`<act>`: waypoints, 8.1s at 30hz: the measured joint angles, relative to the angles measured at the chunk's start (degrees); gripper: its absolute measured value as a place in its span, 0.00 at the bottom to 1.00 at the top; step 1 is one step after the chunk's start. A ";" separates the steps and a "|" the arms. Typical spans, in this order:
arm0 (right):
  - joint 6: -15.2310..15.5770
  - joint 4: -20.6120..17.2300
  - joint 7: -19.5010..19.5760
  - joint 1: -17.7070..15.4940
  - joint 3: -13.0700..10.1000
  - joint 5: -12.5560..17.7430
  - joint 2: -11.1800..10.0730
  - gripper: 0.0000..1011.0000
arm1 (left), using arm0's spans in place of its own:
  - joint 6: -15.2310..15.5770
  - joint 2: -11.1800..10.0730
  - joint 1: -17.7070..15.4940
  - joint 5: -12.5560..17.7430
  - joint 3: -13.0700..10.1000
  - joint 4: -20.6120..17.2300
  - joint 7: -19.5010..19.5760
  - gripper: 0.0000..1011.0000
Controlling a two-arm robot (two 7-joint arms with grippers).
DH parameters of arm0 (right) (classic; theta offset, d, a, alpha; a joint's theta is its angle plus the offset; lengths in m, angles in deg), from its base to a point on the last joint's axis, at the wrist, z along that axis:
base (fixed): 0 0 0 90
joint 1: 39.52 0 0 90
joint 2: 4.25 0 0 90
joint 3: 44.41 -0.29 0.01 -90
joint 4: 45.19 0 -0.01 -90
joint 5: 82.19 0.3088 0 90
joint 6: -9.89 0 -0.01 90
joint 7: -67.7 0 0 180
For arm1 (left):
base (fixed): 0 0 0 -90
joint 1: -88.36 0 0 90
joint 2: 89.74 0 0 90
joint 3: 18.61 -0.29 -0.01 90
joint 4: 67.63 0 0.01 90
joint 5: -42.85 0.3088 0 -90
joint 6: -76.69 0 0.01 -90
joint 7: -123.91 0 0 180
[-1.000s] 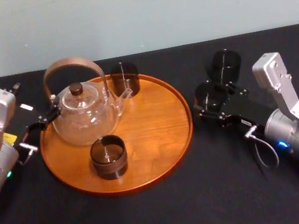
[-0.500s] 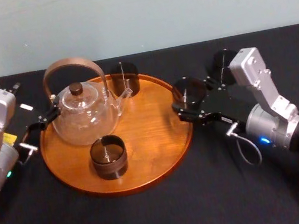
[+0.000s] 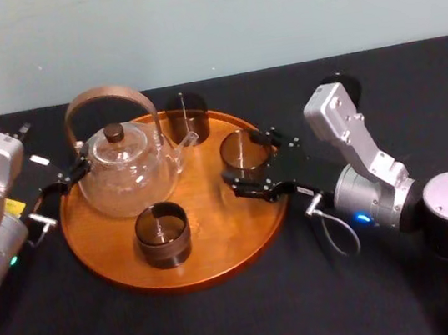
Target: Pick up the glass from the table and place it on the tray.
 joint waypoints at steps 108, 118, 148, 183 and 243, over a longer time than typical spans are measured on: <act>-2.22 6.90 -3.30 0.18 4.26 2.09 1.64 0.99 | 0.00 0.00 0.00 0.00 0.00 0.00 0.00 1.00; -2.28 4.41 -3.14 -1.88 3.52 2.66 -0.13 0.99 | 0.00 0.00 0.00 0.00 0.00 0.00 0.00 1.00; -2.65 -3.25 2.03 -10.51 -5.74 6.40 -5.20 0.99 | 0.00 0.00 0.00 0.00 0.00 0.00 0.00 1.00; -1.68 -1.05 5.23 -11.86 -15.52 8.95 -5.94 0.99 | 0.00 0.00 0.00 0.00 0.00 0.00 0.00 1.00; -1.07 31.30 2.94 15.22 -12.08 2.46 2.62 0.99 | 0.00 0.00 0.00 0.00 0.00 0.00 0.00 1.00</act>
